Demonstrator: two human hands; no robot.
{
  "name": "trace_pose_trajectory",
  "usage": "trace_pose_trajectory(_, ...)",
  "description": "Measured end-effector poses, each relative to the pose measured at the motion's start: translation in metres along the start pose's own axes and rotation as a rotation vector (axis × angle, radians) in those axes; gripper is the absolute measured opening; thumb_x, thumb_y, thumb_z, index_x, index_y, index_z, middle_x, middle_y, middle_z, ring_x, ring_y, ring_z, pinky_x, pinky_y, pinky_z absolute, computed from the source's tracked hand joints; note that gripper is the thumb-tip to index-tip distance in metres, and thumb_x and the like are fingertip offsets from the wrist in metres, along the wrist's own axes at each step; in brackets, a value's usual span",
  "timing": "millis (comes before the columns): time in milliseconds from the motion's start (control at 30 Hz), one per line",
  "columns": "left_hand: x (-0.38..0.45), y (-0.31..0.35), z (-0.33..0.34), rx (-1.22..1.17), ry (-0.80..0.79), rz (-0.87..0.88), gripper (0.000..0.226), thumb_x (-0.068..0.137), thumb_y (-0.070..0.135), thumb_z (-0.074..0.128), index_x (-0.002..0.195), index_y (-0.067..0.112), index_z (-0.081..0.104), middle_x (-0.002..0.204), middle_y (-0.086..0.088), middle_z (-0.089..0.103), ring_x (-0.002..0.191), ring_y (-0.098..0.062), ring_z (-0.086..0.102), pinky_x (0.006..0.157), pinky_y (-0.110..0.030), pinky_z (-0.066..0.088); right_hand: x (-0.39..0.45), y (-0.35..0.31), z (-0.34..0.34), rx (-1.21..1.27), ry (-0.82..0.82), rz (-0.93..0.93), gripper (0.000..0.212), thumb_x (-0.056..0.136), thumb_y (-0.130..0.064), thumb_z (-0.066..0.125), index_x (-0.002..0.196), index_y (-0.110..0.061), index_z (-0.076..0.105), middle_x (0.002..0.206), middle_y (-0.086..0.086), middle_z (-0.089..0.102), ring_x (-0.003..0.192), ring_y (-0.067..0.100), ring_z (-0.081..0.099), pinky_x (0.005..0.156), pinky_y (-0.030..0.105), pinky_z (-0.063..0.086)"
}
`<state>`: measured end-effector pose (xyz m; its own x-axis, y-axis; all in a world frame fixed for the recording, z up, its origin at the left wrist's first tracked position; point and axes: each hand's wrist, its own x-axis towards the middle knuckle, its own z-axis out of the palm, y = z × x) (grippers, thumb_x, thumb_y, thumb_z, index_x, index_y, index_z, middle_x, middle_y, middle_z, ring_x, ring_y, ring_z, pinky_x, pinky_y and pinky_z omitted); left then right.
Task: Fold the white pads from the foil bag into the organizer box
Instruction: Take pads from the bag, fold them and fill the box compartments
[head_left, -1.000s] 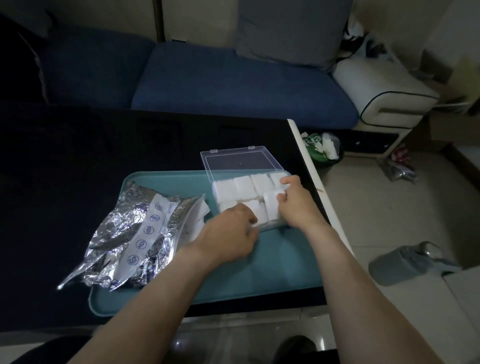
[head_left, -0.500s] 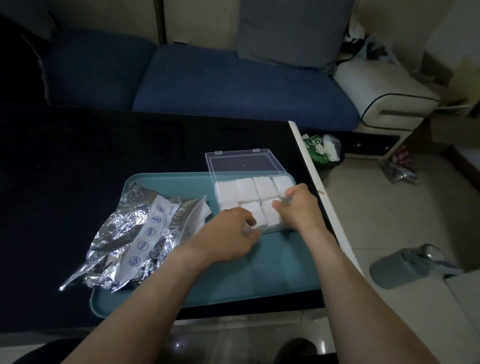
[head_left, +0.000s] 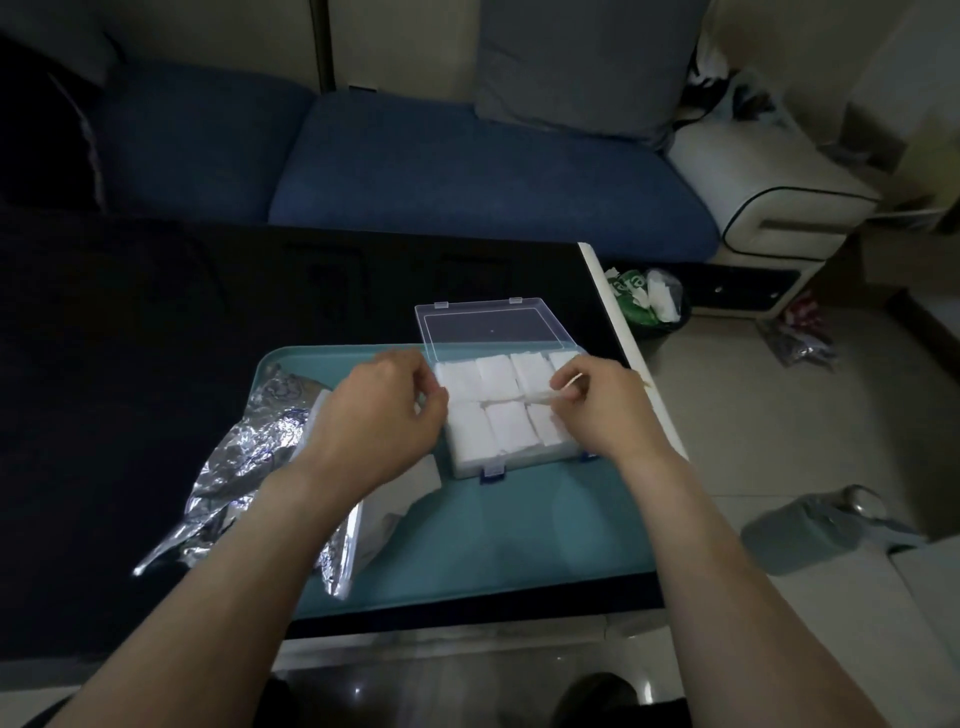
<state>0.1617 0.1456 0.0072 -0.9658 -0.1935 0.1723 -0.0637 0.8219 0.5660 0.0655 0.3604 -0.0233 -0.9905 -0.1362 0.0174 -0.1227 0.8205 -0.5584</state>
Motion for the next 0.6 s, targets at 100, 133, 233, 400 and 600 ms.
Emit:
trace_pose_trajectory(100,-0.001,-0.009,-0.006,0.126,-0.093,-0.049,0.023,0.087,0.04,0.062,0.094,0.018,0.058,0.089,0.001,0.055,0.081,-0.023,0.058,0.07,-0.035,0.047,-0.007,0.002,-0.004,-0.057,-0.224,-0.025,0.02,0.085,-0.005,0.064,0.089,-0.018,0.079,0.09,-0.003,0.074,0.081,0.006,0.066,0.073,0.01,0.048)
trace_pose_trajectory(133,-0.001,-0.011,-0.008,0.162,-0.131,-0.063,0.029,0.087,0.043,0.062,0.1,0.017,0.057,0.093,0.0,0.052,0.085,-0.024,0.058,0.074,-0.036,0.048,-0.009,0.002,-0.001,-0.073,-0.25,-0.01,0.02,0.085,-0.005,0.064,0.09,-0.016,0.08,0.092,-0.002,0.076,0.086,0.009,0.068,0.081,0.015,0.05)
trace_pose_trajectory(233,-0.005,-0.017,-0.011,0.215,-0.256,-0.124,0.042,0.087,0.045,0.063,0.115,0.015,0.054,0.102,-0.001,0.043,0.1,-0.027,0.056,0.083,-0.035,0.043,-0.008,-0.002,0.006,-0.097,-0.19,-0.022,0.018,0.085,-0.004,0.065,0.085,-0.012,0.081,0.09,0.0,0.077,0.09,0.014,0.07,0.091,0.022,0.051)
trace_pose_trajectory(400,-0.006,-0.037,-0.013,0.326,-0.434,-0.26,0.048,0.085,0.04,0.065,0.124,0.018,0.049,0.122,-0.011,0.045,0.124,-0.032,0.041,0.102,-0.042,0.038,-0.008,-0.013,-0.001,-0.258,-0.174,-0.053,0.026,0.087,-0.002,0.058,0.085,-0.016,0.08,0.09,0.001,0.076,0.086,0.021,0.068,0.082,0.029,0.057)
trace_pose_trajectory(600,-0.002,-0.049,-0.009,0.215,-0.453,-0.276,0.038,0.095,0.008,0.046,0.133,0.012,0.047,0.127,-0.015,0.057,0.11,-0.03,0.055,0.08,-0.032,0.041,-0.054,-0.084,0.023,0.144,-0.089,-0.272,0.021,0.095,-0.008,0.059,0.109,-0.014,0.073,0.105,-0.002,0.071,0.093,0.013,0.066,0.086,0.023,0.051)
